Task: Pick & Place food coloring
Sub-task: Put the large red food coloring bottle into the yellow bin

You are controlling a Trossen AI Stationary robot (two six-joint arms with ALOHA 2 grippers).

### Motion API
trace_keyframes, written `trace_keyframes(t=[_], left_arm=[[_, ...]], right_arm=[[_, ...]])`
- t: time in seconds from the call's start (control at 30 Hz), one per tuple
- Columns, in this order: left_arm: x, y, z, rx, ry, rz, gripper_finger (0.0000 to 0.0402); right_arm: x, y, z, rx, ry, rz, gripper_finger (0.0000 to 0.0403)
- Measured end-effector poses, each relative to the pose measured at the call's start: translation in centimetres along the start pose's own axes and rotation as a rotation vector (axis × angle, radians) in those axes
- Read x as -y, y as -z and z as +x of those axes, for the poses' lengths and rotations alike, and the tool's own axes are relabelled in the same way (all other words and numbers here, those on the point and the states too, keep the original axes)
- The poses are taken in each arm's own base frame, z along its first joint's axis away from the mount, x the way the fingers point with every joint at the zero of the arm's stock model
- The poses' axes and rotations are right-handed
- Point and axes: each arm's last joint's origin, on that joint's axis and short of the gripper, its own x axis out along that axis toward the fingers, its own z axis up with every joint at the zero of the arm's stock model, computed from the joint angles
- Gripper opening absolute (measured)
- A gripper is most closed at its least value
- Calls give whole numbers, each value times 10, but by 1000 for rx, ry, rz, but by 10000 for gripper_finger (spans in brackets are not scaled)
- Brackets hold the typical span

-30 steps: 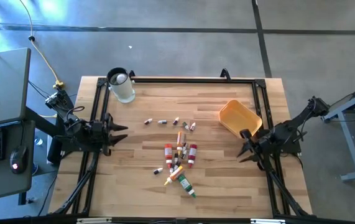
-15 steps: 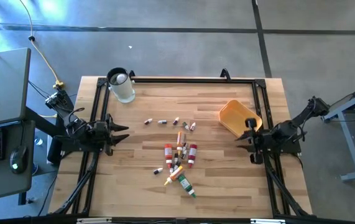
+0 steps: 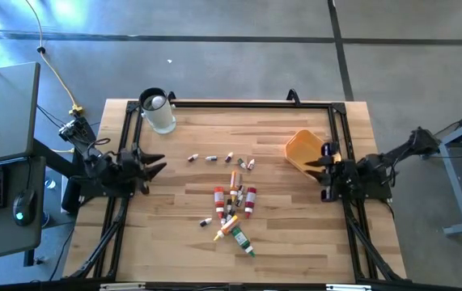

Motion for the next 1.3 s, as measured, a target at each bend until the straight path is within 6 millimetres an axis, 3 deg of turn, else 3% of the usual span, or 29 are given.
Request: trace_keyframes(t=[0.2,0.33,0.63,0.8,1.1,1.3], left_arm=[[5,-8,1,44,57,-14,153],[10,-10,3,30,60,18,153],[36,-58,14,8,53,151,153],[53,-60,22,-40,46,243,153],[74,-35,34,-121,34,338,153],[80,-26,38,-148,24,283,153]], right_arm=[[1,5,49,-224,80,83,97],[-5,17,91,-427,65,15,97],[-20,22,160,-613,22,-240,97],[-23,30,173,-683,34,-269,97],[-25,37,174,-720,-28,-402,97],[-30,38,173,-706,-176,-299,97]])
